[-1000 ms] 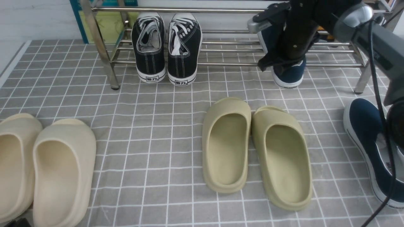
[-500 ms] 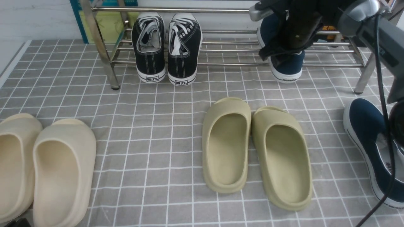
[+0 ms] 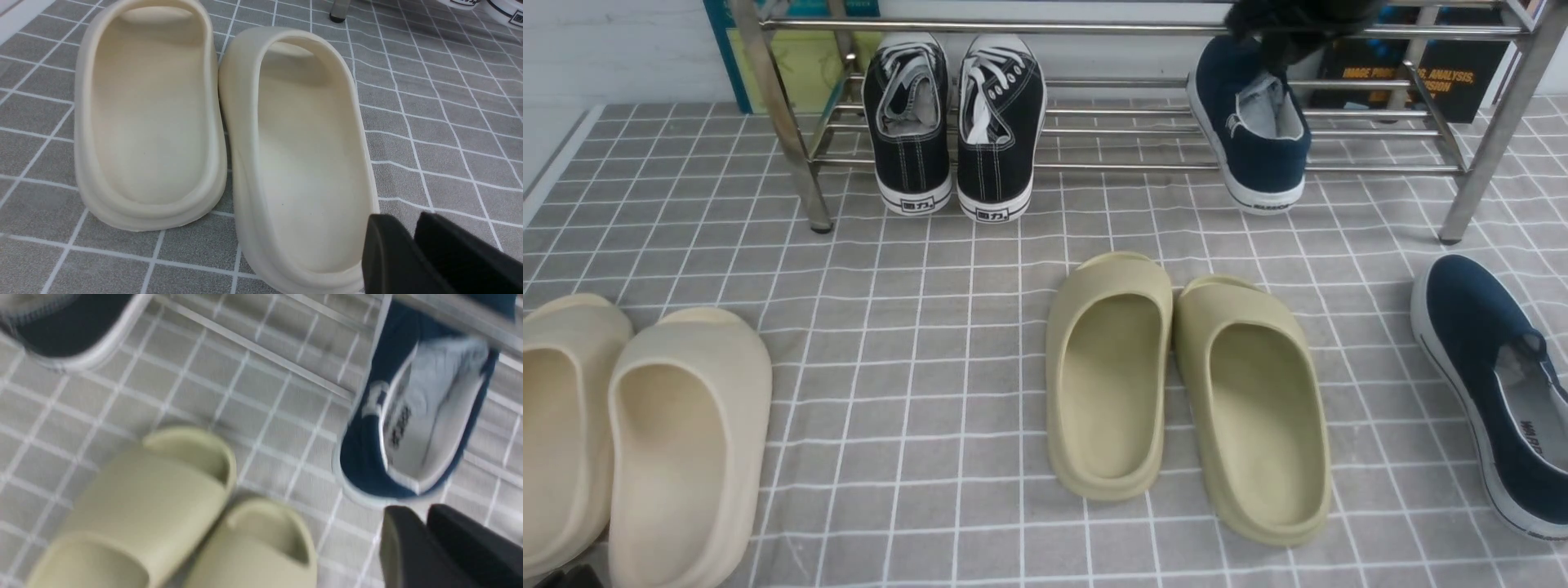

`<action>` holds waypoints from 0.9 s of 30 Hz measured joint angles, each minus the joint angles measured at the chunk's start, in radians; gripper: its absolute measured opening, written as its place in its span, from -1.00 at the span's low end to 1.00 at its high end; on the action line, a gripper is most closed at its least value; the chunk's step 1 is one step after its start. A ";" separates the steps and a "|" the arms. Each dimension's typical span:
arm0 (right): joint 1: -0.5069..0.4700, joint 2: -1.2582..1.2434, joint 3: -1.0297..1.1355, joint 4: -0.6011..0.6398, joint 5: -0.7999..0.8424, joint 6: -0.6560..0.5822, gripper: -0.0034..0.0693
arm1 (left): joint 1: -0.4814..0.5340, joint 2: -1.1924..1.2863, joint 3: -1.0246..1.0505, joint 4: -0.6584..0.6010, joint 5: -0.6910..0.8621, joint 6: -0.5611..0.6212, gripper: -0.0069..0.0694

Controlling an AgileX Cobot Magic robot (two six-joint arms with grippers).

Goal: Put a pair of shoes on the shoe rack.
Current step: Use the right arm to put a shoe into the shoe rack

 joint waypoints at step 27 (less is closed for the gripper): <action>-0.053 0.025 0.401 -0.069 -0.454 0.021 -0.91 | 0.000 0.000 0.000 0.000 0.000 0.000 -0.52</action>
